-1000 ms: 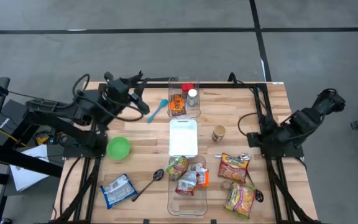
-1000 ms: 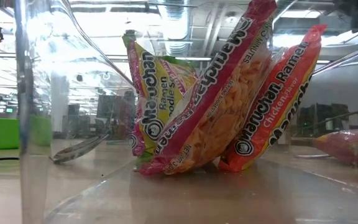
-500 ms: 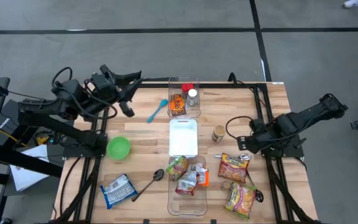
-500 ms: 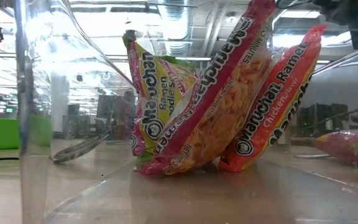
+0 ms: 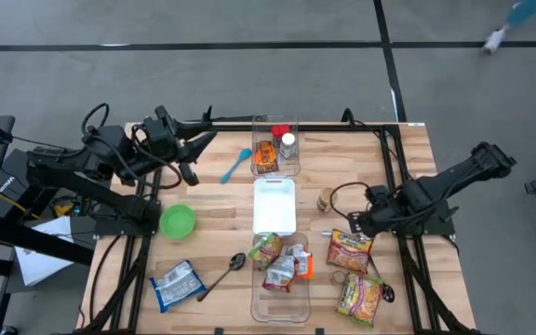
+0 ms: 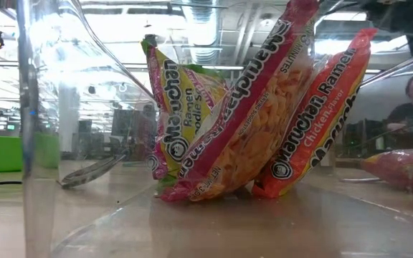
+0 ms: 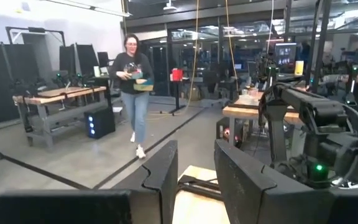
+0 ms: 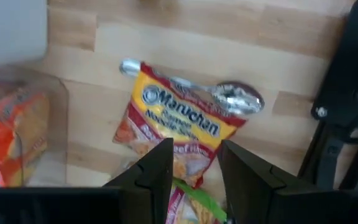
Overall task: Pick & Place Food Item
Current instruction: Put the red noodle pack into the bottom transparent bin
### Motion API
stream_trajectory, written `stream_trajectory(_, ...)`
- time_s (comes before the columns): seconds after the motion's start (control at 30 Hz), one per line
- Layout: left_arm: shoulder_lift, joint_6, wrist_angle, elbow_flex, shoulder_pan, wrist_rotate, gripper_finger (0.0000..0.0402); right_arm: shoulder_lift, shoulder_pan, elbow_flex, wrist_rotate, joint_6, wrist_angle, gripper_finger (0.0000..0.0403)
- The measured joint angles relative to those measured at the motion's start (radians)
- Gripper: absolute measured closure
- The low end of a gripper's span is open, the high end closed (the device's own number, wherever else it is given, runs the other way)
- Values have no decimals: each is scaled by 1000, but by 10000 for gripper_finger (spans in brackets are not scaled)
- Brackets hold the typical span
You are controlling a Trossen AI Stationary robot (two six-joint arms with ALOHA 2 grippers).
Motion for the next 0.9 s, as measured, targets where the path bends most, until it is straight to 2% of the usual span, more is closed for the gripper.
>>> stream_trajectory(0.13, -1, 1, 2, 0, 0, 0, 302, -4, 53, -48, -24, 69, 28, 275)
stream_trajectory(0.5, -1, 7, 1, 0, 0, -2, 302, -41, 242, -270, -94, 340, 302, 275)
stream_trajectory(0.7, -1, 11, 1, 0, 0, -2, 302, -41, 278, -386, -139, 360, 505, 275)
stream_trajectory(0.9, -1, 11, 1, 0, 7, -2, 302, -40, 277, -464, -140, 360, 585, 275)
